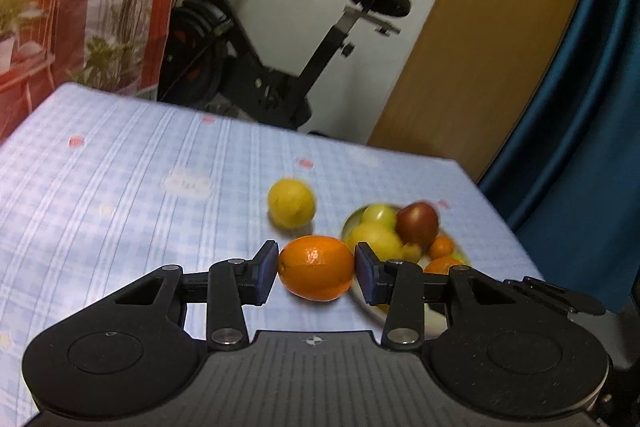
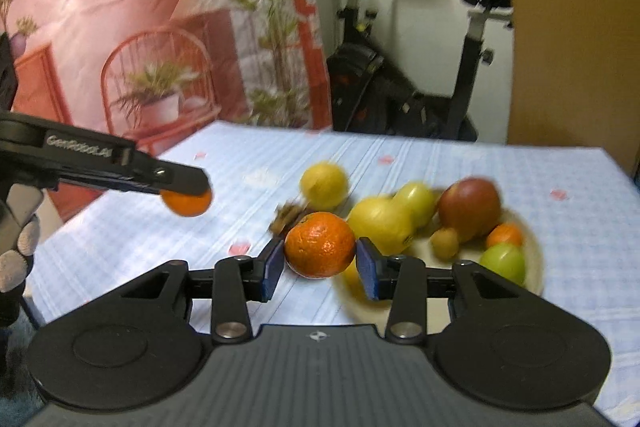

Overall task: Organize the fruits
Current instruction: 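Carry the tangerine onto the plate and open the left gripper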

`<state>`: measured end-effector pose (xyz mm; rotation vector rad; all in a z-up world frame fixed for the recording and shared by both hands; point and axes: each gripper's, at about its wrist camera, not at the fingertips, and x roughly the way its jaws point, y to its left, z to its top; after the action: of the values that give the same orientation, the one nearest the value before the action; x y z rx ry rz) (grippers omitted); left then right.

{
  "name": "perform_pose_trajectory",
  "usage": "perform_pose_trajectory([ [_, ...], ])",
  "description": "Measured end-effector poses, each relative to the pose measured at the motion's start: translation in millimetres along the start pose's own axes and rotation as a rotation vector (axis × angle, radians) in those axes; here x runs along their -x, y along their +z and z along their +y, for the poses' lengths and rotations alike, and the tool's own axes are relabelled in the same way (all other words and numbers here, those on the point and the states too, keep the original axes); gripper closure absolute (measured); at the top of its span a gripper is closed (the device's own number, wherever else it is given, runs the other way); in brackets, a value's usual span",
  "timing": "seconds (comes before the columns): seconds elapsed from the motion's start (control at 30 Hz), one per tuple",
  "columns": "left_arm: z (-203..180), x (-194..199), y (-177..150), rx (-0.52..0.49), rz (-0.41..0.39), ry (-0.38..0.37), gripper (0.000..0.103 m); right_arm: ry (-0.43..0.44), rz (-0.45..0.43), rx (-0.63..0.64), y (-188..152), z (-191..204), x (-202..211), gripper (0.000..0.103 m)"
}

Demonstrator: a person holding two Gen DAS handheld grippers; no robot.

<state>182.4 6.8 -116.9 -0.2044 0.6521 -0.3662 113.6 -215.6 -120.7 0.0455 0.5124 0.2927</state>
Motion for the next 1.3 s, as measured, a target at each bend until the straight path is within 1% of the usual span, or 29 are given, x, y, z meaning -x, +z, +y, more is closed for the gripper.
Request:
perform_pose_trajectory([
  [0.1,-14.1,-1.5,13.8,-0.037,-0.020,-0.011,0.059,-0.028,-0.051,0.006,15.5,-10.3,10.0,0.061],
  [0.2,-30.4,-12.7,24.3,-0.072,-0.009,-0.037,0.059,-0.059,-0.081,0.005,25.9,-23.9,14.8,0.061],
  [0.27,-41.6,-28.0,26.7,-0.098,0.012,-0.044,0.059,-0.083,-0.081,0.011,27.5,-33.2,13.6,0.061],
  [0.37,-58.6,-51.4,25.4,-0.138,0.062,-0.059,0.059,-0.123,-0.051,0.028,20.0,-45.0,9.3,0.061],
  [0.53,-89.0,-97.8,11.6,-0.196,0.157,-0.084,0.059,-0.146,0.043,-0.017,-6.7,-63.7,-3.0,0.061],
  [0.67,-109.3,-129.3,-3.6,-0.256,0.233,-0.103,0.059,-0.111,0.113,-0.033,-23.1,-73.6,-9.8,0.061],
  [0.77,-119.0,-145.9,-11.9,-0.283,0.269,-0.095,0.059,-0.101,0.146,-0.038,-30.1,-79.9,-16.7,0.061],
  [0.9,-128.5,-162.5,-16.4,-0.314,0.292,-0.092,0.059,-0.115,0.170,-0.048,-33.9,-88.0,-26.5,0.061],
  [0.97,-129.8,-169.1,-17.0,-0.331,0.301,-0.088,0.059,-0.112,0.167,-0.043,-34.7,-88.1,-27.7,0.061],
  [1.1,-131.0,-183.1,-18.0,-0.324,0.319,-0.079,0.059,-0.100,0.174,-0.054,-36.0,-86.9,-31.4,0.061],
  [1.3,-131.0,-188.9,-20.7,-0.333,0.335,-0.071,0.059,-0.085,0.176,-0.063,-37.7,-83.7,-38.7,0.061],
])
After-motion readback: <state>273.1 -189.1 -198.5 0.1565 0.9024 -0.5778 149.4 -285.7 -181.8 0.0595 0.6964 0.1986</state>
